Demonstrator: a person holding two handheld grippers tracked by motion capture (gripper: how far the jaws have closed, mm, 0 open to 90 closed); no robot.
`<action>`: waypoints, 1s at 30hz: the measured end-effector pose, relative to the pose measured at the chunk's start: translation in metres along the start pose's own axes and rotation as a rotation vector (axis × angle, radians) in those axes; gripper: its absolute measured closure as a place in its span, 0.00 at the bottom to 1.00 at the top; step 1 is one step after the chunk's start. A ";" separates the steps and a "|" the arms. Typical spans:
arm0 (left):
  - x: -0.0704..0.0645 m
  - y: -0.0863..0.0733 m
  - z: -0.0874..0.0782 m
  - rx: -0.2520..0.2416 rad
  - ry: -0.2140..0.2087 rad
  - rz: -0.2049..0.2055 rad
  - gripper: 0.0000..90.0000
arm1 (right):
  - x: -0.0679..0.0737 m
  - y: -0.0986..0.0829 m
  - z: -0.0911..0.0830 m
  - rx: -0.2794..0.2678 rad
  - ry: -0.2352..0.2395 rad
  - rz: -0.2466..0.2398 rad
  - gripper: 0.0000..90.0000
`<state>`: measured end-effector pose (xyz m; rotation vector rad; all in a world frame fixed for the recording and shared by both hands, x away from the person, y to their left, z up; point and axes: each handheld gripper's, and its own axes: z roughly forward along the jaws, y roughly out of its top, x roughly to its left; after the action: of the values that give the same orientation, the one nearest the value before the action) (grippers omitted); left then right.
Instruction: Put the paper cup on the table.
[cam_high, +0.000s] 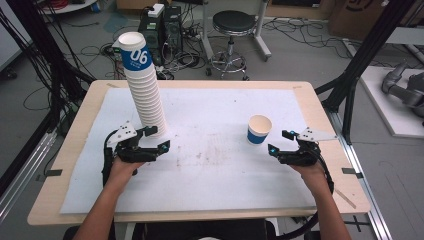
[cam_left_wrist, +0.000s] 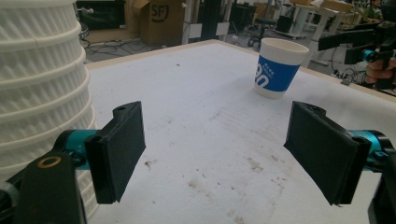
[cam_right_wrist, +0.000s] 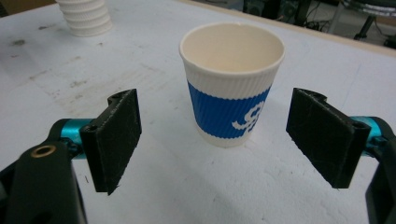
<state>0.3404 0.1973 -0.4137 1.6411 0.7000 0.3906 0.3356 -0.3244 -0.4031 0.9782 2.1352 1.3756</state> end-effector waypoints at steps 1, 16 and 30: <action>0.000 0.000 0.000 -0.002 0.001 0.000 0.22 | 0.001 0.001 -0.003 -0.017 0.010 -0.004 0.20; -0.006 -0.001 -0.009 -0.005 -0.004 0.011 0.22 | 0.004 0.005 -0.016 -0.045 -0.007 -0.006 0.20; -0.008 0.001 -0.010 -0.013 -0.011 0.018 0.22 | 0.010 0.006 -0.021 -0.063 -0.002 -0.024 0.20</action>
<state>0.3290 0.1998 -0.4100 1.6370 0.6738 0.3985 0.3170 -0.3283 -0.3880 0.9266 2.0820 1.4204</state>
